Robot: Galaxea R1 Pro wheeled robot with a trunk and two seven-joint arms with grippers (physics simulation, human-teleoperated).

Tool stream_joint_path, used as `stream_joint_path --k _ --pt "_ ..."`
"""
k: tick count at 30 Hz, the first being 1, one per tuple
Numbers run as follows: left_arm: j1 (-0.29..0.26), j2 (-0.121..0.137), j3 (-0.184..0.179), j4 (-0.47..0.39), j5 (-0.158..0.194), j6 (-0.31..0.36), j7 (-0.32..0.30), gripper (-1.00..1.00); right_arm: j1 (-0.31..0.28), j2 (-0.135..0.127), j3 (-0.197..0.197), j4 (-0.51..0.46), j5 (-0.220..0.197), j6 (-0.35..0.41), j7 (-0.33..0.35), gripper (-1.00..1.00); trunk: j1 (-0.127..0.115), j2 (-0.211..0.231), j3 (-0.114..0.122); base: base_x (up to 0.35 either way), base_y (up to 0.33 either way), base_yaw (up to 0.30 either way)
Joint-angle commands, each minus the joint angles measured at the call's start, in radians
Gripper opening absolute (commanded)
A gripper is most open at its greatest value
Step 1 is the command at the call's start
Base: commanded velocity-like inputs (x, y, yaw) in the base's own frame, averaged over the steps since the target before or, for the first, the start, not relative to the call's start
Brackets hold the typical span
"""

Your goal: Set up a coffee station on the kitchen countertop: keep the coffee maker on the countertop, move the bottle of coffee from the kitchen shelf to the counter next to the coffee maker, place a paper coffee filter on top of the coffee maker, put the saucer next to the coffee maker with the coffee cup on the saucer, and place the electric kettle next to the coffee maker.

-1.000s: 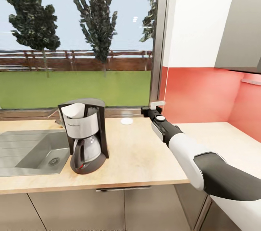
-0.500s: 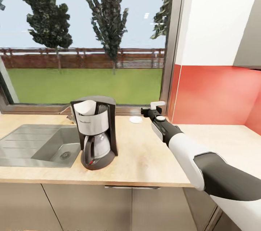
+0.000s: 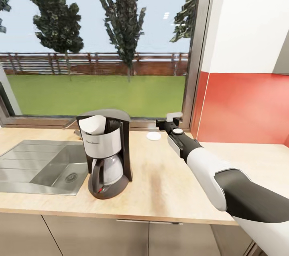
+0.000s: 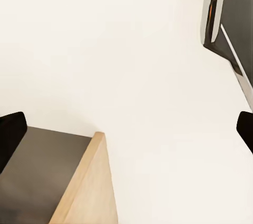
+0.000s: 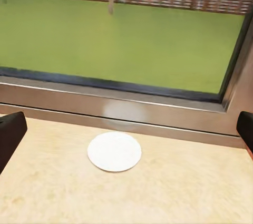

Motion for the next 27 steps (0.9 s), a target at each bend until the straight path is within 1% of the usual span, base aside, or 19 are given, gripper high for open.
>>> stream_joint_path --k 1,8,15,20,27 --pt "0.0 0.0 0.001 -0.001 -0.006 0.004 0.002 1.0 0.0 0.0 0.006 0.002 -0.001 -0.003 -0.005 1.0 0.0 0.0 0.0 0.018 0.0 0.0" --pt "0.0 0.002 0.001 0.0 -0.007 0.006 0.002 1.0 0.006 0.0 0.006 0.02 -0.005 -0.003 -0.005 1.0 0.0 0.0 0.0 0.021 0.0 0.0" --pt "0.0 0.005 0.001 0.0 -0.007 0.007 0.002 1.0 0.017 0.0 0.006 0.022 -0.006 -0.004 -0.006 1.0 0.0 0.0 0.0 0.205 0.0 0.0" --pt "0.0 0.007 0.001 0.002 -0.007 0.006 0.002 1.0 0.019 0.0 0.006 0.022 -0.006 -0.004 -0.006 1.0 0.0 0.0 0.0 0.026 0.0 0.0" --pt "0.0 0.004 0.0 0.002 -0.007 0.006 0.001 1.0 0.019 0.0 0.006 0.022 -0.006 -0.004 -0.006 1.0 0.0 0.0 0.0 0.026 0.0 0.0"
